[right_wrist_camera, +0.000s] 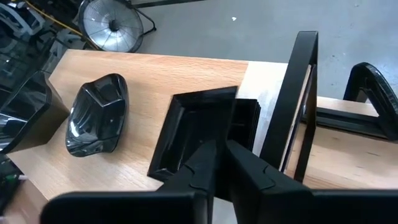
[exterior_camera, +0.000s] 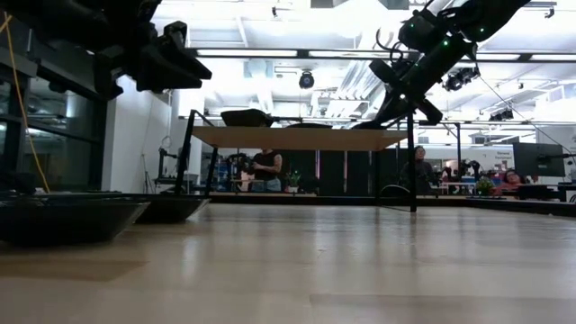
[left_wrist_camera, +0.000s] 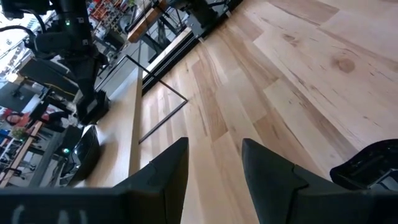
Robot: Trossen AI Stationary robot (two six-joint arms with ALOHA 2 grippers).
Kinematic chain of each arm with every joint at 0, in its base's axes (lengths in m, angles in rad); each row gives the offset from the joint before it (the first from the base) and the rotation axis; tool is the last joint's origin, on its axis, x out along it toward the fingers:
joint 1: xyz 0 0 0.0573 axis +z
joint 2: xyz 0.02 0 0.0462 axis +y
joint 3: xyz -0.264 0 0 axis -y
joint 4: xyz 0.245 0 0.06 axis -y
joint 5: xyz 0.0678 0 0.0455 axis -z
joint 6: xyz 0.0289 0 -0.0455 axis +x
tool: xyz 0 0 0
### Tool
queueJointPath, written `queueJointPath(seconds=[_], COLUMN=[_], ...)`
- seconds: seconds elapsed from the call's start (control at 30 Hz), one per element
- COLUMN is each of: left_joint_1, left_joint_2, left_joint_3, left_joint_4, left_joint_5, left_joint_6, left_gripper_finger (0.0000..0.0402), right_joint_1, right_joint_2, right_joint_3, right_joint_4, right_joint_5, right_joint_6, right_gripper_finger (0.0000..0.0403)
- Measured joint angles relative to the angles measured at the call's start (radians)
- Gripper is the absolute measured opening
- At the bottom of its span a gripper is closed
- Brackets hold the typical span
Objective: Pick & Place Mini shaped plates
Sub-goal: Stack the black square plate on top of the black square plate on the shelf, then stack the black leaf shaped plate on top of the black leaf shaped plate on the shelf
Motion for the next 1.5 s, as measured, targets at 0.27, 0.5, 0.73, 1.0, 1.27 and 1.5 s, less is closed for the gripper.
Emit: queueJointPath(seconds=[0.27,0.5,0.73,1.0,1.27,1.5], left_joint_1=[0.0,0.0,0.0,0.0,0.0,0.0], left_joint_2=[0.0,0.0,0.0,0.0,0.0,0.0], left_joint_3=[0.0,0.0,0.0,0.0,0.0,0.0], left_joint_4=[-0.013,-0.015,-0.015,-0.016,-0.035,-0.108], left_joint_5=[0.0,-0.001,-0.001,-0.001,-0.001,-0.001], left_joint_6=[-0.014,-0.025,-0.031,-0.04,-0.072,-0.18], left_gripper_finger=[0.0145,0.0145,0.0145,0.0145,0.0145,0.0145], right_joint_1=[0.0,-0.003,-0.027,-0.037,0.033,0.224], right_joint_2=[0.0,-0.01,-0.086,-0.208,-0.331,-0.397], right_joint_3=[0.0,0.0,0.0,0.0,0.0,0.0], right_joint_4=[0.0,-0.002,-0.007,-0.124,-0.264,-0.297], right_joint_5=[-0.033,-0.032,-0.031,-0.041,-0.006,0.09], right_joint_6=[-0.017,-0.04,-0.06,-0.125,-0.183,-0.186], right_gripper_finger=[0.0082,0.0118,0.0124,0.0124,0.0124,0.0124])
